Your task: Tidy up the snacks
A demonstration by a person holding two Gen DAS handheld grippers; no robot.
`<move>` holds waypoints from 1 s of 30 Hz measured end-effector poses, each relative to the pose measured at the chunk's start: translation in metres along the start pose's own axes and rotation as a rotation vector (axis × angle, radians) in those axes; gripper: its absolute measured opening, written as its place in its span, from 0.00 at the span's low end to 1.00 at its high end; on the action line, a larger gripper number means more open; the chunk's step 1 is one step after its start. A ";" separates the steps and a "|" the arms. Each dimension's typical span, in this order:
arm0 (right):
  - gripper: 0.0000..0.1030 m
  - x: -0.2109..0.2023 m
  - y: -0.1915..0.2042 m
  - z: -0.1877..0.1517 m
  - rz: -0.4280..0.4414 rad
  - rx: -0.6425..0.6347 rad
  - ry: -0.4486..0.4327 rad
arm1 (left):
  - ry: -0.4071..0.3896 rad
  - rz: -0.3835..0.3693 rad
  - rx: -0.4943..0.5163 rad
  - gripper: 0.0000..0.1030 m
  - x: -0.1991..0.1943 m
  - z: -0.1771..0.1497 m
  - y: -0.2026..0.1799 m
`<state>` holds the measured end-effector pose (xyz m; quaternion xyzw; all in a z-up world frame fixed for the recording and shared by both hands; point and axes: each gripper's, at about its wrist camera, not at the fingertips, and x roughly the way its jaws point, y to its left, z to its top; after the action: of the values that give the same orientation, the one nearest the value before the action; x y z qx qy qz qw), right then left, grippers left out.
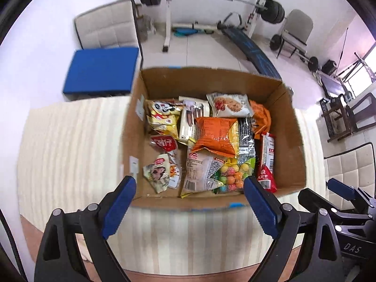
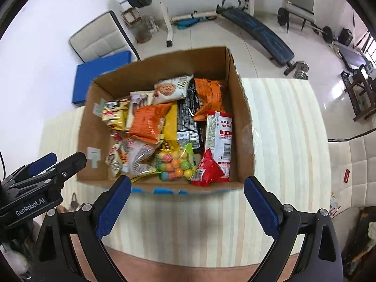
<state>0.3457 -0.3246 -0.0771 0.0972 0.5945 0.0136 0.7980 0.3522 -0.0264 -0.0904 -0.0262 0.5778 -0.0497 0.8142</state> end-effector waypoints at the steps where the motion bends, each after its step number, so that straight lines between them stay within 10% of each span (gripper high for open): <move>1: 0.96 -0.008 0.001 -0.004 0.000 -0.004 -0.012 | -0.016 0.004 -0.003 0.91 -0.009 -0.004 0.000; 30: 0.96 -0.238 0.014 -0.183 0.009 -0.124 -0.330 | -0.310 0.064 0.001 0.91 -0.214 -0.145 -0.026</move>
<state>0.1034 -0.3180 0.1008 0.0516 0.4529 0.0377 0.8893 0.1438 -0.0263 0.0650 -0.0147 0.4457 -0.0194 0.8949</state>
